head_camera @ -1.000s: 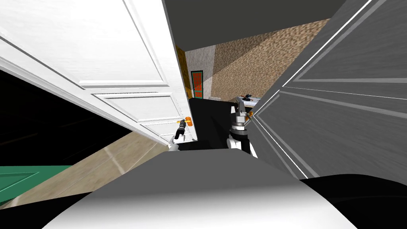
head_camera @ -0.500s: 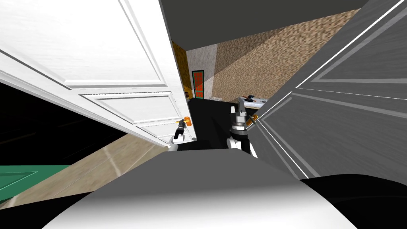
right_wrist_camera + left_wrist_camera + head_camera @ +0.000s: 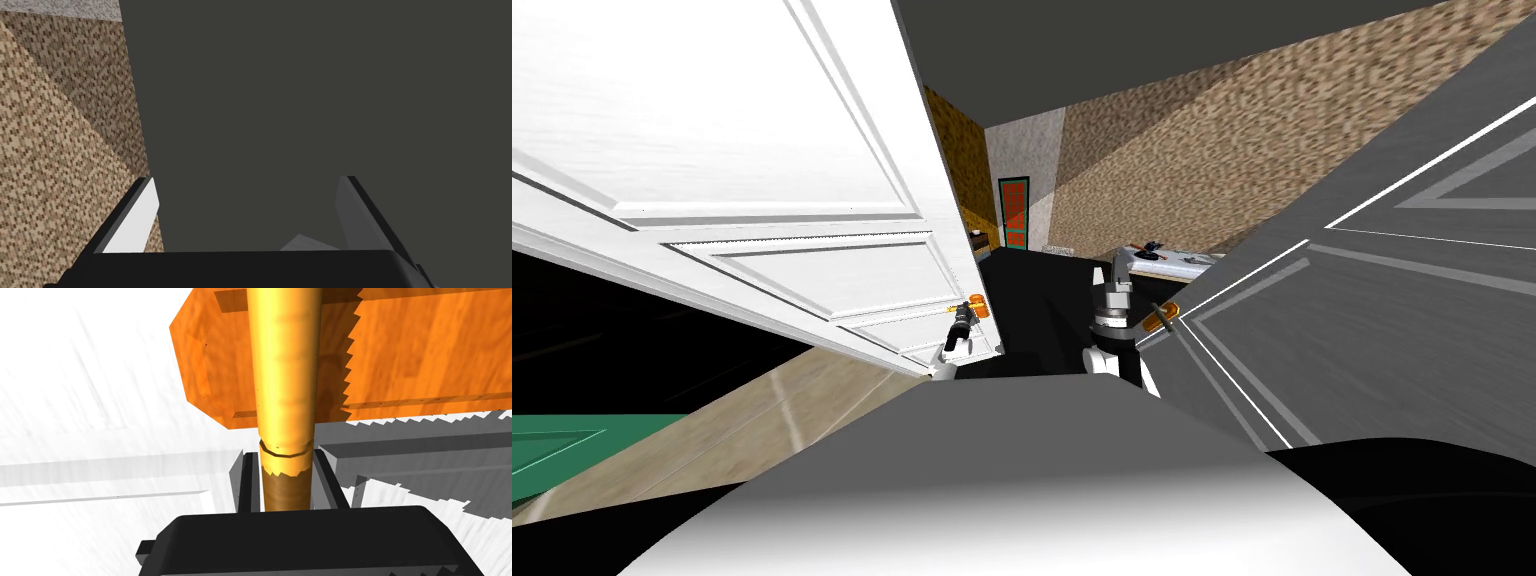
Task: Push the door open
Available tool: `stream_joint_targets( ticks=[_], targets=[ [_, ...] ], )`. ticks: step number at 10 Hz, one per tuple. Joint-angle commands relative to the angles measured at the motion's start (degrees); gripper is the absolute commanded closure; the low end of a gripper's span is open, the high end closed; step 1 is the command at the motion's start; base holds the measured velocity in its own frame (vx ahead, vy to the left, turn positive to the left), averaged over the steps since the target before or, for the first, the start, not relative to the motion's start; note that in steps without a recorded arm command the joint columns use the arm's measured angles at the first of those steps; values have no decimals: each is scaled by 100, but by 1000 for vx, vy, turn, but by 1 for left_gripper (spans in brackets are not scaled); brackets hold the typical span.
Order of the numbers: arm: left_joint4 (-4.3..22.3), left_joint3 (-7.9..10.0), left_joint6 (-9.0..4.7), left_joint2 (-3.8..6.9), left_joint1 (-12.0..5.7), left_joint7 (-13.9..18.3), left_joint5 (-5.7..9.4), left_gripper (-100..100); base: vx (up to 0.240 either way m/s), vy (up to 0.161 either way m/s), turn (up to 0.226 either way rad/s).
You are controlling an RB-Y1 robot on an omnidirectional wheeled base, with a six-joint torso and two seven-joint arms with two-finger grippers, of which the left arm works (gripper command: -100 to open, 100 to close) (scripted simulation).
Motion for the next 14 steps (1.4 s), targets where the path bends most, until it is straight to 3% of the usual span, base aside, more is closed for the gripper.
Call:
stream_joint_targets(
  ticks=[1, 6, 7, 10, 14],
  targets=[
    [-119, 134, 15, 26, 42, -13, 15, 100, 227, -99, 65],
    [-165, 440, 21, -86, 87, -67, 43, 100, 182, -74, 70],
    [-142, 414, 29, -74, 92, -63, 40, 100, 72, -19, 33],
    [-178, 642, 31, 7, 113, -95, 67, 100, 181, -50, 53],
    [-219, 940, 34, 6, 145, -142, 100, 100, 212, -48, 66]
  ],
)
